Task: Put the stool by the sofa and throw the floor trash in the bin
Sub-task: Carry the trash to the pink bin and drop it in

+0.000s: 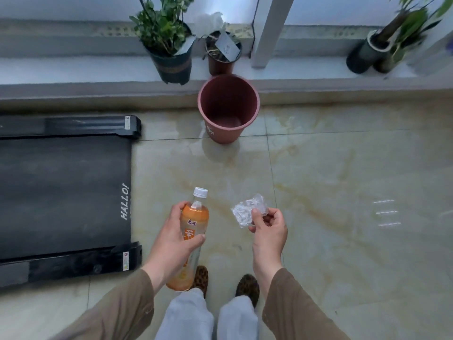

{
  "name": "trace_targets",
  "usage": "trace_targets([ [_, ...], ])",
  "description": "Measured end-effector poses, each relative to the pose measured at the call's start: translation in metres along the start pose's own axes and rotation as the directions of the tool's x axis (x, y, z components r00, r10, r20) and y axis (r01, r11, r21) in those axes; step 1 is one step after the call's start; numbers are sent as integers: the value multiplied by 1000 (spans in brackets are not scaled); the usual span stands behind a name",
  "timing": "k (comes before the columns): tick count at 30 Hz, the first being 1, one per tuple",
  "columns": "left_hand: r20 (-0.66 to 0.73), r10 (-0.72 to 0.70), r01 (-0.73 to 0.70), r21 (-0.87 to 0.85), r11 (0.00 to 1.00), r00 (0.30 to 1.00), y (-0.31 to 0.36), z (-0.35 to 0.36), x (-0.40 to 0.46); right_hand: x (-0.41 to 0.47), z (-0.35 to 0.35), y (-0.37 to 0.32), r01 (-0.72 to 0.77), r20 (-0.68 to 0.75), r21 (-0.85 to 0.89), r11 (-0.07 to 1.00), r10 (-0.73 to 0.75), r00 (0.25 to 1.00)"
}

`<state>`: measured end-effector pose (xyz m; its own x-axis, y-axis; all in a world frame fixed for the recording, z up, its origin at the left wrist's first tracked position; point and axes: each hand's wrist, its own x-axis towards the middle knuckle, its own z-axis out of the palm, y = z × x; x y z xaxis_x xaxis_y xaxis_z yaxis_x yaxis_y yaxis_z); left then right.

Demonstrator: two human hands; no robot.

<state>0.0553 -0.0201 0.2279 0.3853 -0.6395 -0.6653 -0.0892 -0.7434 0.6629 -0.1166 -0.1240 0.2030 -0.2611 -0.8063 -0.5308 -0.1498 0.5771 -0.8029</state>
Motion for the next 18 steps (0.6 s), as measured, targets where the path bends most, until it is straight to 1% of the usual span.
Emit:
trace_targets([
  [6, -68, -25, 22, -45, 999, 997, 61, 8, 65, 79, 22, -55, 51, 53, -5, 999, -50, 997],
  [12, -165, -26, 8, -106, 994, 986, 127, 15, 133, 161, 60, -119, 133, 181, -49, 990, -122, 976],
  [16, -227, -16, -12, -123, 992, 974, 158, 14, 173, 206, 87, -147, 172, 239, -76, 982, -150, 959],
  [18, -226, -25, -7, -137, 991, 974, 170, 13, 192, 226, 105, -157, 176, 253, -89, 980, -149, 956],
])
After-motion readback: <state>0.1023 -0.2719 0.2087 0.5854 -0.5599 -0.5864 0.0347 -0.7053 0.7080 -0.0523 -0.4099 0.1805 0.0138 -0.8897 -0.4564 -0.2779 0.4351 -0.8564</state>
